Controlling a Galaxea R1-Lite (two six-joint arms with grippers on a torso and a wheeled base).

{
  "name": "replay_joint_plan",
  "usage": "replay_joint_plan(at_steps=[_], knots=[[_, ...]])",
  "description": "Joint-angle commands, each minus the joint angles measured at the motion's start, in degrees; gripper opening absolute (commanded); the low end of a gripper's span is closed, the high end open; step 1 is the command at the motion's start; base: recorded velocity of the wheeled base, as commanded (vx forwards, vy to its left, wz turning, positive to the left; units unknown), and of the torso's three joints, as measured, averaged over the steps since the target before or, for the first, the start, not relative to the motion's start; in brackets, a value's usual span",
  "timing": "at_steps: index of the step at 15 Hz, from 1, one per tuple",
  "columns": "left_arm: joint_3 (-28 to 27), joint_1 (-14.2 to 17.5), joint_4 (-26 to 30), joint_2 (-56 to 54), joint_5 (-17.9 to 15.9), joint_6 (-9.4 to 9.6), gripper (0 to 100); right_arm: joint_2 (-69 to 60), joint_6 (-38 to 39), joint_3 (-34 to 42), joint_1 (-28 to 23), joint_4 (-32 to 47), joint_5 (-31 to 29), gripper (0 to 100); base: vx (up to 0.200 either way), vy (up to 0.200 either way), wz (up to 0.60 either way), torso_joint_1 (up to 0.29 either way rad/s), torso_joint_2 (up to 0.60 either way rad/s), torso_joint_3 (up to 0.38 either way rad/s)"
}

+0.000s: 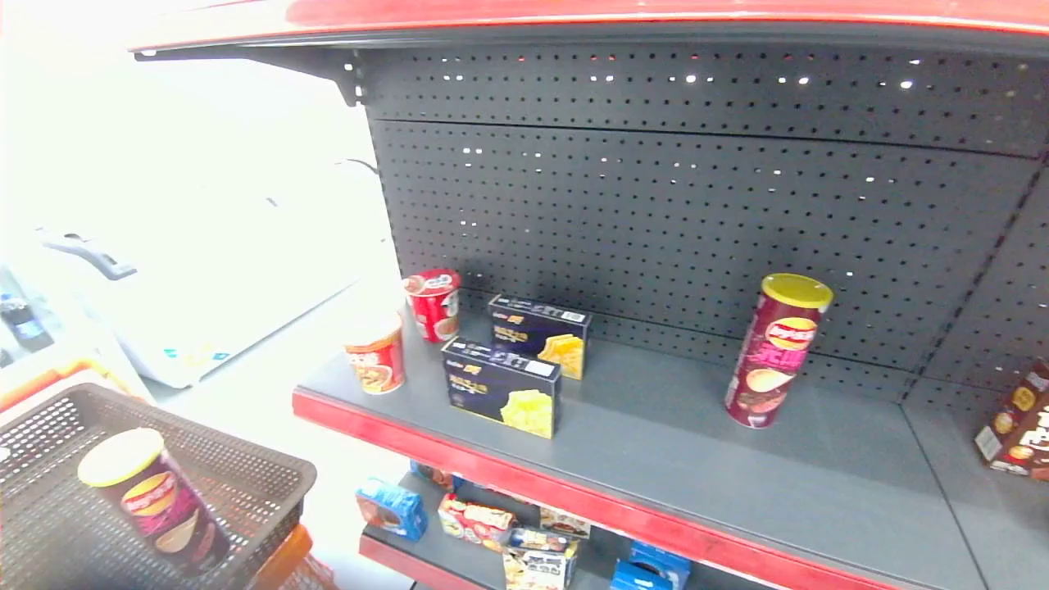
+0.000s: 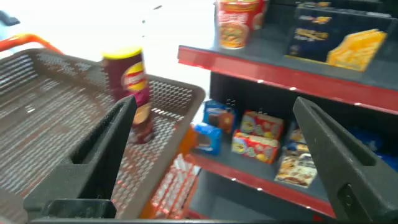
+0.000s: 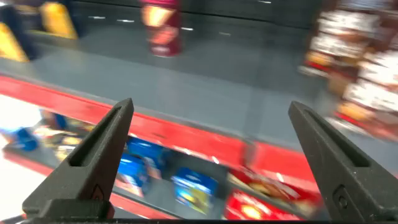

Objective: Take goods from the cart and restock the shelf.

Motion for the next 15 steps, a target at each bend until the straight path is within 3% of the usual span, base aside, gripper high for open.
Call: replay_joint_plan(at_steps=[1,9,15], knots=[[0.0,0.0,0.0,0.1,0.0,-0.01,100,0.1,0.0,0.0,0.0,0.0,0.0,100,0.000,0.000,0.60,-0.007,0.00,0.007],[0.0,0.0,0.0,0.1,0.0,-0.01,100,0.1,0.0,0.0,0.0,0.0,0.0,100,0.000,0.000,0.60,0.005,0.00,0.002],[0.0,0.0,0.0,0.1,-0.3,0.51,100,0.1,0.0,0.0,0.0,-0.1,0.0,100,0.000,0.000,0.00,0.000,0.00,0.000]])
